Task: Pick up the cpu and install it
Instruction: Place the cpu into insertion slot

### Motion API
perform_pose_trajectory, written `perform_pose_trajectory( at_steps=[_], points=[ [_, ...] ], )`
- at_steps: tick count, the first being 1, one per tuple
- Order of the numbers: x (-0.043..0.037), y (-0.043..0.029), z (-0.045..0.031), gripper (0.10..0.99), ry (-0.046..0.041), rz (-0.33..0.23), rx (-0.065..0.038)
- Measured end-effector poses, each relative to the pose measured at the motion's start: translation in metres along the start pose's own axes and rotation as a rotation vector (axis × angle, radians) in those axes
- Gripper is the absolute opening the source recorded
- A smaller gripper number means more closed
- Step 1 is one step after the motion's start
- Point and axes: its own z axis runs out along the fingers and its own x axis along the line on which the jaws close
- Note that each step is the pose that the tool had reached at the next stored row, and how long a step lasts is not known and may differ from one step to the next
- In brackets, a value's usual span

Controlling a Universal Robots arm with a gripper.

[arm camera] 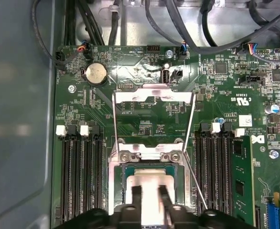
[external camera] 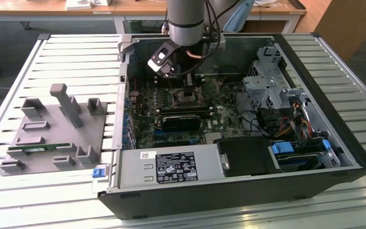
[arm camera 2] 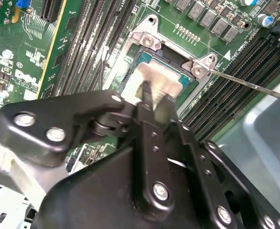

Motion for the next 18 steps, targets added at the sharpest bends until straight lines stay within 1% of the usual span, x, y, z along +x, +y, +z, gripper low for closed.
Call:
perform_pose_trajectory(
  at_steps=[1,2,4,6,18],
  points=[
    [0.0000,0.0001,-0.0005,0.235,0.0000,0.000,0.000],
    [0.0000,0.0002,-0.0010,0.235,0.0000,0.000,0.000],
    [0.0000,0.0004,-0.0017,0.118,0.0000,0.000,0.001],
    [0.0000,0.0005,-0.0027,0.106,0.0000,0.000,0.001],
    [-0.0002,0.0016,-0.0095,0.106,-0.0001,0.000,0.002]
  ],
)
